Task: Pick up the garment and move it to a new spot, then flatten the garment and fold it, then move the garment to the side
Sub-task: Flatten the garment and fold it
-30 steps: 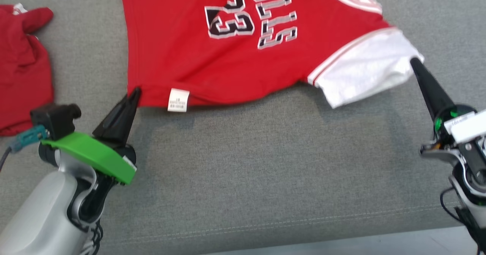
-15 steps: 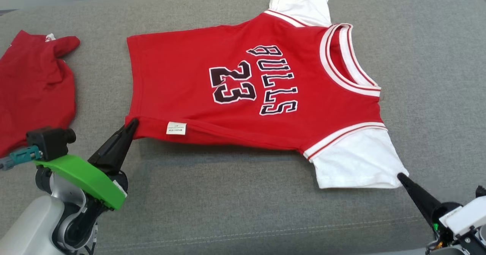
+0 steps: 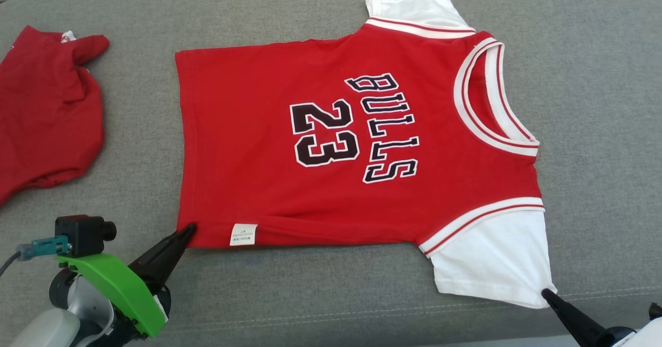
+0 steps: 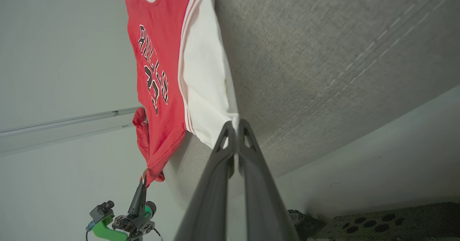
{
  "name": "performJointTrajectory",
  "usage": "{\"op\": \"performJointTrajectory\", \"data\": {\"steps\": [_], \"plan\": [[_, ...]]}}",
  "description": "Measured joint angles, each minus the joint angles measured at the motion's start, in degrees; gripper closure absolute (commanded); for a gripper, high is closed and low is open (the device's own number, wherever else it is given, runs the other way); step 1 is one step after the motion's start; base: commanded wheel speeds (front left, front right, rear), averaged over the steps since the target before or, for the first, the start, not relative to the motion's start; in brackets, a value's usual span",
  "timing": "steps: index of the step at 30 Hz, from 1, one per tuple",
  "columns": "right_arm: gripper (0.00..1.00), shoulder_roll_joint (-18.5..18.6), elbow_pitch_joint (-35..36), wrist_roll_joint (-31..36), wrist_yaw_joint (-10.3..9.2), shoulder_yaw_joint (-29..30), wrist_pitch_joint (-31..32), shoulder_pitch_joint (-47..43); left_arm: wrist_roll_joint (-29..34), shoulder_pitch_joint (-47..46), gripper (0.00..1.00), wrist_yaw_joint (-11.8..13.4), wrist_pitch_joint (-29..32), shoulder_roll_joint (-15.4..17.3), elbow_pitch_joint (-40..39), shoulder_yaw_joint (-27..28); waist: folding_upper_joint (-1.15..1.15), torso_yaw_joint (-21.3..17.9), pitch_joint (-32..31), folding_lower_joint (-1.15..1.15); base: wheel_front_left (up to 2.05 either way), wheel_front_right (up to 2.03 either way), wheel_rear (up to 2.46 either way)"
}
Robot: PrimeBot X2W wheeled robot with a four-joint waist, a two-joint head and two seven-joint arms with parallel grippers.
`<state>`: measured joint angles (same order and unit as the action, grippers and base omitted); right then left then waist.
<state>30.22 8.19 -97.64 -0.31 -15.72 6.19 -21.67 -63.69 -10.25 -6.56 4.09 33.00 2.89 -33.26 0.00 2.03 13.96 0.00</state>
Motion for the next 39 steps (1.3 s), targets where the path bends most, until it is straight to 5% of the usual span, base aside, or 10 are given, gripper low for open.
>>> {"op": "performJointTrajectory", "data": {"steps": [11, 23, 35, 39], "plan": [[1.0, 2.35, 2.91, 1.43, 2.75, -2.15, 2.96, -0.79, -1.19, 2.59, 1.0, 0.0, 0.9, 2.4, -1.72, 1.43, 0.0, 1.09, 0.77, 0.0, 0.0, 0.0, 0.0], [1.0, 5.22, 8.67, 4.03, 3.0, 0.05, 2.97, 3.99, -2.69, 3.14, 1.0, 0.52, 3.01, 5.25, -5.05, 2.08, 0.0, -0.28, 1.98, 0.0, 0.0, 0.0, 0.0], [1.0, 3.79, 5.91, 3.91, 2.74, -1.31, 3.15, 3.31, -3.04, 3.83, 1.0, 0.53, 3.68, 4.35, -4.41, 0.7, 0.0, -0.47, 2.58, 0.0, 0.0, 0.0, 0.0], [1.0, 3.98, 4.05, 4.53, 2.67, -2.19, 3.2, 3.13, -3.04, 5.38, 0.8, 0.54, 3.68, 4.0, -2.82, -0.07, 0.0, -0.32, 1.21, 0.0, 0.0, 0.0, 0.0]]}}
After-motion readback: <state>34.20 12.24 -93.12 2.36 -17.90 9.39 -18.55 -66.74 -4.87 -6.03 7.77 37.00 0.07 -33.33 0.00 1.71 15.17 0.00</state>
